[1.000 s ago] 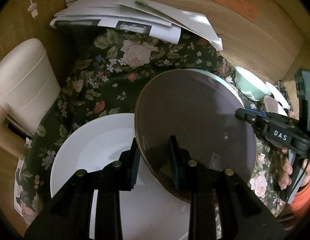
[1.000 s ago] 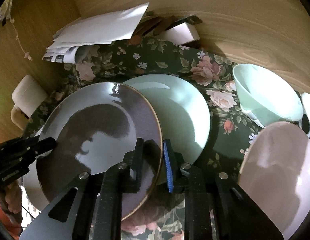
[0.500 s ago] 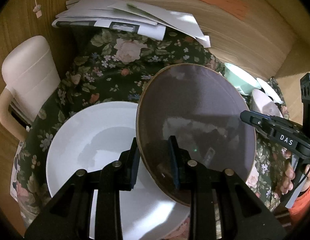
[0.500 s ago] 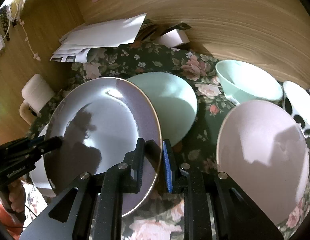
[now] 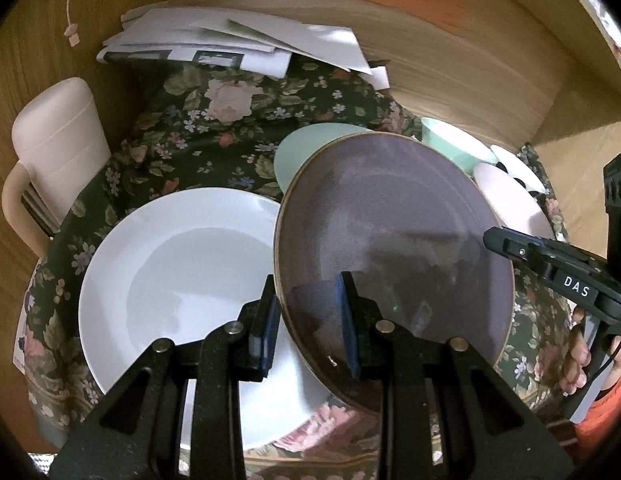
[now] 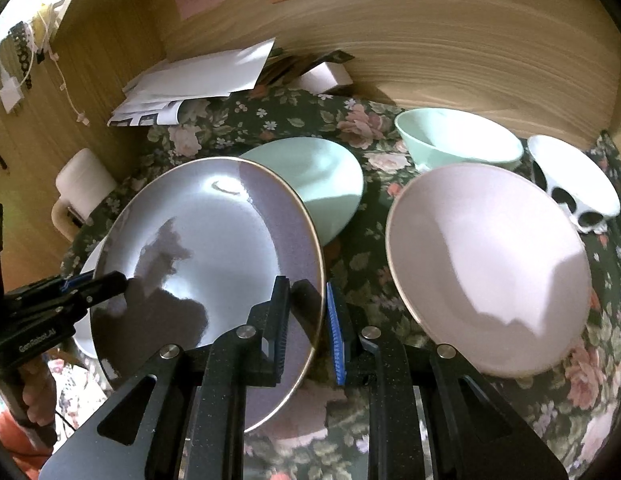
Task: Organize plates and bowls
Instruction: 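Carry the held dark brown plate across the tablecloth with both tools, then lower the dark brown plate onto the cloth and open both tools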
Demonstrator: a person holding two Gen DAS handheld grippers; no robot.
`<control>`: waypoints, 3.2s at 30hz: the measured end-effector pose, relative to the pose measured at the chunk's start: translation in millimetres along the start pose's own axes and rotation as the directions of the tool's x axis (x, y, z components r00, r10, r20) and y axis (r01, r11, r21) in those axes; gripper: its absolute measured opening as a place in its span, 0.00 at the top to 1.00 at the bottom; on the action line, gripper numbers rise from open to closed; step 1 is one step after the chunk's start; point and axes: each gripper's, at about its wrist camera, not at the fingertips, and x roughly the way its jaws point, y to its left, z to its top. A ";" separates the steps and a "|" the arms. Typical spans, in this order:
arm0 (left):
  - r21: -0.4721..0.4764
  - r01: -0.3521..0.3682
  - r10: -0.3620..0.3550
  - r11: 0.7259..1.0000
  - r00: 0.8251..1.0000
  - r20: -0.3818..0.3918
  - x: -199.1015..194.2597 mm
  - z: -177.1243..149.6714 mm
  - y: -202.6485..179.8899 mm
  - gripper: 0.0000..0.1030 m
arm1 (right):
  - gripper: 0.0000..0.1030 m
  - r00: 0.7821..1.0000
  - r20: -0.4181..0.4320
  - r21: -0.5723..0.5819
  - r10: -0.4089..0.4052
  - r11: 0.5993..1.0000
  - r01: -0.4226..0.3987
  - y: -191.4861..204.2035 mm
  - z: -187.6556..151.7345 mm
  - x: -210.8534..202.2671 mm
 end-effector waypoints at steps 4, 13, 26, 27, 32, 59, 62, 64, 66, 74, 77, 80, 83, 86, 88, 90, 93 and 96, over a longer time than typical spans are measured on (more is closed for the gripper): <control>0.004 0.009 -0.009 1.000 1.000 0.002 -3.4 -5.4 -10.1 0.73 | 0.84 1.000 0.008 0.008 -0.005 1.000 0.005 -4.7 -7.4 -10.8; 0.008 0.032 -0.032 0.999 0.999 -0.012 -4.0 -22.1 -29.8 0.73 | 0.84 1.000 0.009 0.035 -0.020 0.999 0.020 -18.1 -25.5 -29.0; 0.024 0.058 -0.057 0.998 0.996 -0.064 6.6 -41.1 -50.0 0.73 | 0.84 0.999 -0.020 0.093 -0.039 0.995 0.041 -36.8 -50.6 -40.5; 0.028 0.060 -0.058 0.998 0.996 -0.069 8.0 -41.9 -51.6 0.73 | 0.84 0.999 -0.022 0.098 -0.040 0.994 0.042 -37.7 -51.5 -40.1; 0.047 0.066 -0.062 0.997 0.994 -0.090 17.1 -43.0 -56.4 0.73 | 0.84 0.998 -0.041 0.117 -0.051 0.992 0.055 -45.1 -56.3 -37.3; 0.105 0.072 -0.059 0.992 0.991 -0.120 45.5 -30.6 -66.3 0.69 | 0.81 0.996 -0.060 0.083 -0.069 0.994 0.074 -58.6 -61.3 -29.9; 0.127 0.062 -0.049 0.990 0.994 -0.102 43.1 -31.2 -66.5 0.69 | 0.81 0.996 -0.058 0.081 -0.067 0.994 0.071 -58.6 -61.6 -32.9; 0.123 0.052 -0.042 0.991 0.995 -0.085 40.4 -30.2 -64.2 0.67 | 0.80 0.996 -0.050 0.073 -0.080 0.994 0.083 -57.2 -62.8 -37.2; 0.111 0.049 -0.042 0.993 0.997 -0.066 35.9 -28.4 -59.9 0.60 | 0.78 0.995 -0.036 0.064 -0.088 0.994 0.091 -55.0 -63.9 -43.4; 0.072 0.027 -0.031 0.997 0.998 0.061 1.6 -19.3 -44.0 0.45 | 0.66 0.996 0.054 0.030 -0.072 0.997 0.070 -34.2 -54.6 -62.9; 0.060 0.027 -0.033 0.998 0.993 0.109 -15.1 -16.2 -35.6 0.42 | 0.62 0.996 0.081 0.012 -0.044 0.999 0.043 -21.6 -47.3 -66.0; 0.047 0.008 -0.015 0.999 0.987 0.162 -33.1 -14.8 -24.8 0.33 | 0.59 0.994 0.103 -0.013 -0.024 1.000 0.026 -9.4 -41.2 -66.4; 0.030 -0.005 -0.001 1.000 0.980 0.197 -46.0 -13.9 -14.0 0.18 | 0.48 0.993 0.122 -0.041 0.004 0.999 0.001 4.6 -33.3 -64.8; 0.007 -0.048 0.045 0.999 0.969 0.242 -58.7 -14.1 1.7 0.14 | 0.38 0.989 0.142 -0.059 0.034 0.998 -0.025 18.2 -26.8 -63.8; 0.002 -0.075 0.072 0.997 0.964 0.256 -62.7 -15.2 10.4 0.13 | 0.32 0.988 0.146 -0.079 0.050 0.996 -0.039 29.0 -21.2 -60.6; -0.006 -0.096 0.095 0.995 0.961 0.261 -65.9 -15.7 21.5 0.12 | 0.29 0.987 0.146 -0.093 0.067 0.994 -0.054 37.3 -17.6 -57.3; -0.017 -0.123 0.123 0.992 0.956 0.265 -69.3 -17.4 35.2 0.11 | 0.27 0.986 0.142 -0.122 0.086 0.990 -0.069 51.5 -12.3 -50.2; -0.021 -0.155 0.155 0.988 0.951 0.266 -71.0 -19.5 49.2 0.11 | 0.26 0.986 0.128 -0.147 0.104 0.985 -0.085 64.4 -6.6 -41.4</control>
